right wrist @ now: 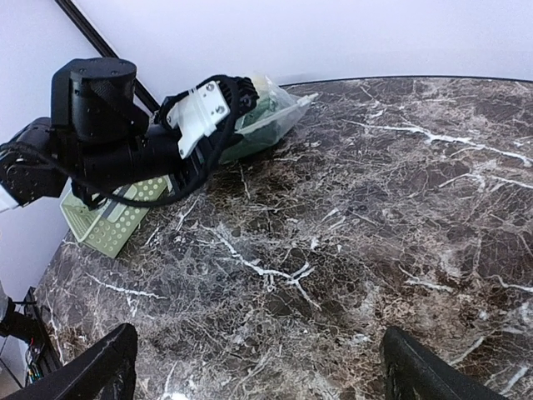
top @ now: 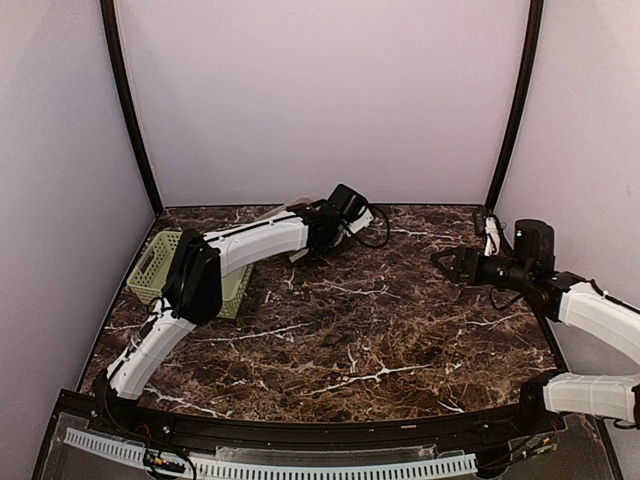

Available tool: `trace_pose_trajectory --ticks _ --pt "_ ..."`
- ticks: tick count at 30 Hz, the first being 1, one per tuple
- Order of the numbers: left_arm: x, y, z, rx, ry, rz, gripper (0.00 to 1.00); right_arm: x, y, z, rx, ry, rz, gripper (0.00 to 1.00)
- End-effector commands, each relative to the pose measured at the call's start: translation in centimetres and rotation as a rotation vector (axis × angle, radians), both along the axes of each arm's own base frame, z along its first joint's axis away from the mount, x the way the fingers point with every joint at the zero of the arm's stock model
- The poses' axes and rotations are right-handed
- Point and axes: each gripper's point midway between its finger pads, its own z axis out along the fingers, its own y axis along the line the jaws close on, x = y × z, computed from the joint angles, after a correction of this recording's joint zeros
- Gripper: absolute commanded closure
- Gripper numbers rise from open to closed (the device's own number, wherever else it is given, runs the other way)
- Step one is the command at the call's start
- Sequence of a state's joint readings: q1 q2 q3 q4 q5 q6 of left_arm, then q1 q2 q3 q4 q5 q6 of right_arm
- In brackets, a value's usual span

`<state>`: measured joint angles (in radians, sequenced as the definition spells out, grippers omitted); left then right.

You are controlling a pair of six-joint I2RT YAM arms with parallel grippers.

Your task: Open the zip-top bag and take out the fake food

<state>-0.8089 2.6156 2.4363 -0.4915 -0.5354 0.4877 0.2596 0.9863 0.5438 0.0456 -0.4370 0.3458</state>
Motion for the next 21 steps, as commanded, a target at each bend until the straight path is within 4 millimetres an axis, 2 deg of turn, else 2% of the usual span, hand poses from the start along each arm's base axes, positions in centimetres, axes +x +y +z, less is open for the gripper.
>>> trace_pose_trajectory --ticks 1,4,5,6,7,8,9,10,13,19,20,21 --pt "-4.7 -5.5 8.8 -0.126 -0.075 -0.161 0.99 -0.8 -0.9 1.2 -0.012 -0.028 -0.036 0.01" --pt "-6.7 -6.1 9.8 -0.143 -0.046 -0.177 0.99 -1.3 -1.3 2.5 -0.027 -0.062 -0.047 0.01" --pt "-7.5 -6.1 9.5 -0.134 -0.021 -0.182 0.99 -1.5 -1.4 2.9 -0.025 -0.075 -0.045 0.01" --pt "-8.1 -6.1 10.2 -0.163 -0.003 -0.189 0.99 -1.8 -1.4 3.5 -0.016 -0.096 -0.041 0.01" --pt "-9.2 -6.2 9.2 -0.156 0.054 -0.218 0.99 -2.3 -1.2 4.0 0.002 -0.120 -0.031 0.01" --pt "-10.0 -5.9 10.5 -0.180 0.064 -0.227 0.99 -2.8 -0.9 4.6 0.027 -0.154 -0.010 0.01" --pt "-11.0 -5.7 9.0 -0.169 0.119 -0.250 0.99 -3.4 -0.6 5.3 0.047 -0.196 0.014 0.01" --pt "-11.8 -5.3 10.8 -0.204 0.119 -0.258 0.99 -3.9 -0.4 5.8 0.059 -0.226 0.025 0.01" --pt "-15.0 -4.3 11.3 -0.263 0.188 -0.326 0.99 -5.3 -0.2 7.1 0.062 -0.278 0.050 0.01" --pt "-20.3 -2.3 13.2 -0.358 0.267 -0.453 0.99 -7.1 0.6 6.8 -0.015 -0.198 0.137 0.01" --pt "-20.8 -1.8 12.5 -0.355 0.278 -0.454 0.99 -7.3 0.9 7.1 -0.015 -0.204 0.154 0.01" --pt "-21.7 -1.5 14.0 -0.390 0.274 -0.484 0.99 -7.6 1.1 7.4 -0.017 -0.211 0.171 0.01"
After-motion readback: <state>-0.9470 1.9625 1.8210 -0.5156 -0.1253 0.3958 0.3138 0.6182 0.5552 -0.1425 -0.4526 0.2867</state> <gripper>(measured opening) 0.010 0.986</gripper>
